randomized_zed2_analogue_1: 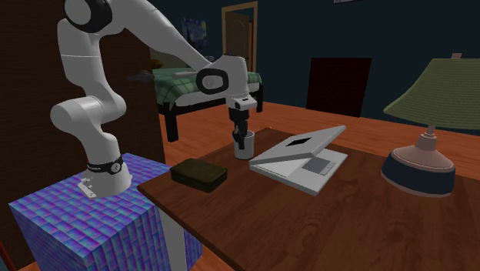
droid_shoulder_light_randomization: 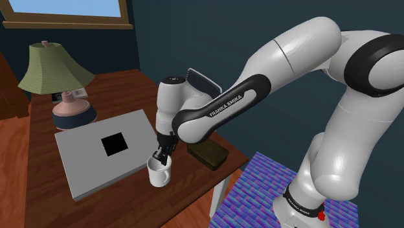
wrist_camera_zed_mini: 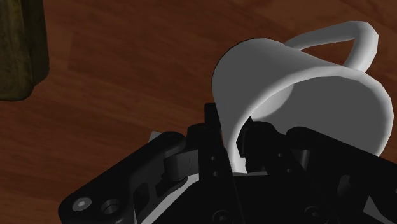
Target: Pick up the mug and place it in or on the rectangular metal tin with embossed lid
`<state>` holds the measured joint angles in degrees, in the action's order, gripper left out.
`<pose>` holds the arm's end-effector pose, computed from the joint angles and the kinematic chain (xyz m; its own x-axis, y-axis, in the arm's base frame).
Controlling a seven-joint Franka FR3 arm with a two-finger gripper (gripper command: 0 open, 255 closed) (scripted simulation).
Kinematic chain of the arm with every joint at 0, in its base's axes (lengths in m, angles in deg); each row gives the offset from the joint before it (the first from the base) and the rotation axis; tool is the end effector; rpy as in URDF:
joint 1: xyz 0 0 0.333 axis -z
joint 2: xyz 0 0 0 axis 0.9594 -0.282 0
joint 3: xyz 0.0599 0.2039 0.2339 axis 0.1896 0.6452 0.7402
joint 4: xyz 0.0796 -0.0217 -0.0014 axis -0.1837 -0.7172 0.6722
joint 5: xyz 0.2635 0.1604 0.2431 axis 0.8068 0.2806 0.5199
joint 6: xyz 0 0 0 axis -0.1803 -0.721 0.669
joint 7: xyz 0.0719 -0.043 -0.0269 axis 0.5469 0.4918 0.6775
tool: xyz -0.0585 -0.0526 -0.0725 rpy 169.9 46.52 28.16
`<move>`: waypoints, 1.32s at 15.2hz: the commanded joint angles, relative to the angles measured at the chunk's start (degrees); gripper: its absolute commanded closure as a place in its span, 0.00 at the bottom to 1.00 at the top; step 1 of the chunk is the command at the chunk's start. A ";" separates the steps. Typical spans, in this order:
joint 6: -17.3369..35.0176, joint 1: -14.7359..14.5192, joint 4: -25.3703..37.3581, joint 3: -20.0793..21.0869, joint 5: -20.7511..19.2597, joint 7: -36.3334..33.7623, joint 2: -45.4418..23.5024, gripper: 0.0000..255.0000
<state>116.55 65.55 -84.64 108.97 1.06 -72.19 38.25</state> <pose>0.4746 0.2573 0.3466 0.9783 0.1915 0.0785 0.1969 -0.9781 -0.0672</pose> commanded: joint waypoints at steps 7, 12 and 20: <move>-4.51 0.16 1.85 0.05 1.25 0.76 2.83 1.00; -8.31 0.25 3.72 -0.02 2.04 1.22 4.86 1.00; -14.41 0.37 7.36 -0.24 2.88 1.67 7.45 1.00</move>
<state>103.09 65.92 -77.99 108.73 3.89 -70.49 45.45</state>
